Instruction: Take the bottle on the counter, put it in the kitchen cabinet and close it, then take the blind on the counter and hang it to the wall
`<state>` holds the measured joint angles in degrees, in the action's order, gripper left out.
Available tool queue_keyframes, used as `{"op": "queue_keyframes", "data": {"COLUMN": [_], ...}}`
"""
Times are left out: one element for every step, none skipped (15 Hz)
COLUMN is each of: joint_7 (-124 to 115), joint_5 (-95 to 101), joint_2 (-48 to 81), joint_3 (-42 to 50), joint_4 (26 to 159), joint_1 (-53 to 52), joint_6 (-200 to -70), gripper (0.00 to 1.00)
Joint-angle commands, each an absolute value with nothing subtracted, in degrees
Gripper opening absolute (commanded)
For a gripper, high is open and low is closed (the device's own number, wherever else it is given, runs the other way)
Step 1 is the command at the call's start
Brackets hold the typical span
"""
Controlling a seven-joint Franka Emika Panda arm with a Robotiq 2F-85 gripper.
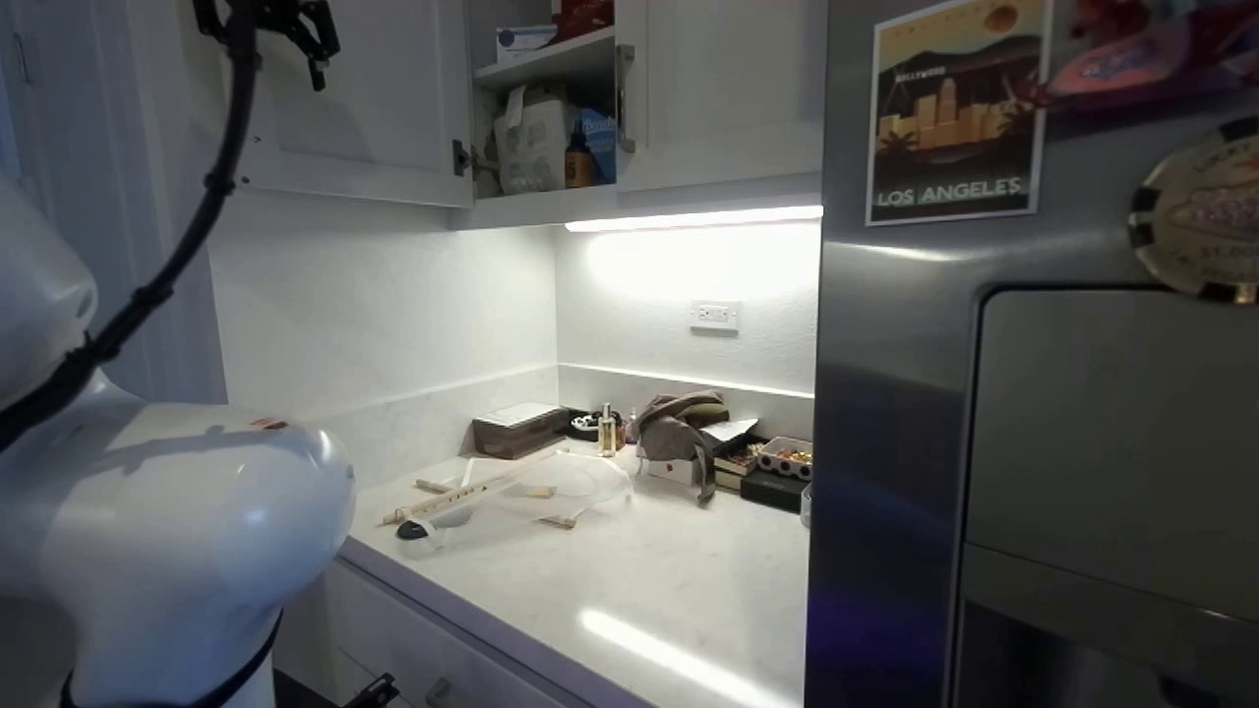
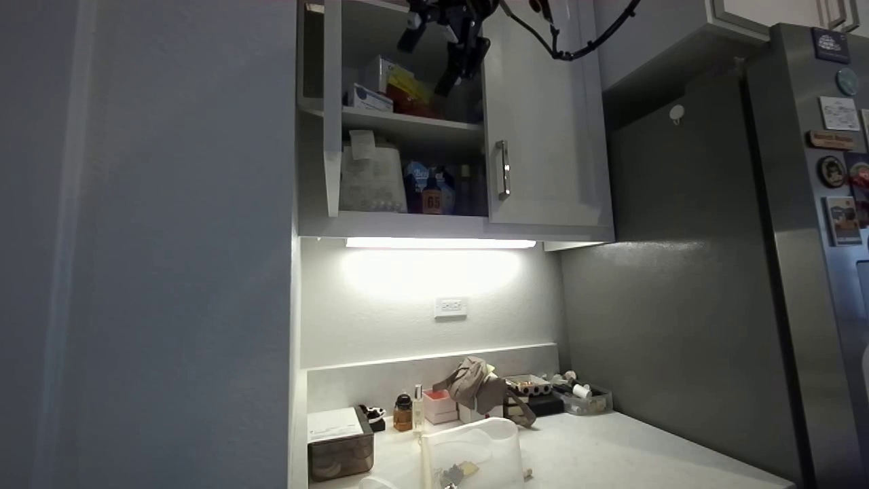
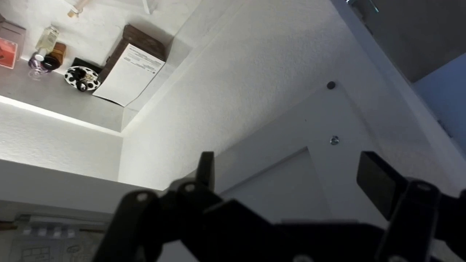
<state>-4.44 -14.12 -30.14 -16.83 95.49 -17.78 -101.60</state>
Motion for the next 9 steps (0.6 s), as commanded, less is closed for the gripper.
{"op": "queue_keyframes", "data": {"joint_7": [-3.96, -4.33, -4.45, -4.56, -4.60, -4.61, -4.63, -4.73, -4.84], "joint_5": [-15.83, -16.37, -16.96, -17.17, -17.36, -17.56, -17.57, -17.52, -17.33], "joint_2": [-28.64, -28.78, -28.65, -28.57, -28.56, -28.52, -28.49, -28.57, -28.56], "joint_3": [-17.21, -17.34, -17.41, -17.65, -17.97, -18.20, -18.47, -18.81, -19.23], "joint_4": [92.55, 92.66, 92.33, 92.14, 91.93, 91.62, 91.36, 91.23, 90.93], "joint_1": [-18.01, -18.01, -18.16, -18.17, -18.19, -18.30, -18.41, -18.59, -18.72], "joint_6": [-101.78, -103.02, -103.45, -104.02, -104.58, -104.82, -105.14, -105.49, -105.74], "gripper": [1.00, 1.00, 1.00, 1.00, 1.00, 1.00, 1.00, 1.00, 1.00]}}
